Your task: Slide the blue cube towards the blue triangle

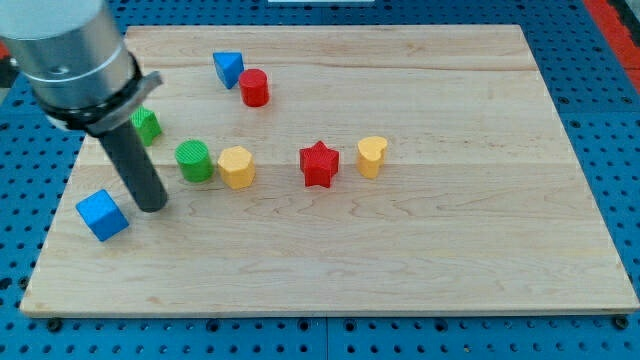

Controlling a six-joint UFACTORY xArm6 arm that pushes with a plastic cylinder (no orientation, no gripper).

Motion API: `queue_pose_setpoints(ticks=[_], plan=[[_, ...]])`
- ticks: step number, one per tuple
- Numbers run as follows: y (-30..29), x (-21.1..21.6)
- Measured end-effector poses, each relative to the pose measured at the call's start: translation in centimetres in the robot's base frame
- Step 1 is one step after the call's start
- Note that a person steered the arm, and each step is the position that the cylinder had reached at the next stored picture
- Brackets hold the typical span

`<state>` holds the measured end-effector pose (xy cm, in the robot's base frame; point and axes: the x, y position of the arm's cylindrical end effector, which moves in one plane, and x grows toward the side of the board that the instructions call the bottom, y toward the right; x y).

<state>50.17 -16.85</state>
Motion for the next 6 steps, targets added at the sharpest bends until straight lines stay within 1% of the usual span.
queue_pose_setpoints(ticks=[1, 2, 3, 4, 5, 6], plan=[[-3.2, 3.4], [-8.2, 7.0], [-13.1, 3.1], [-13.2, 1.9], [-8.8, 5.8], [-7.0, 5.0]])
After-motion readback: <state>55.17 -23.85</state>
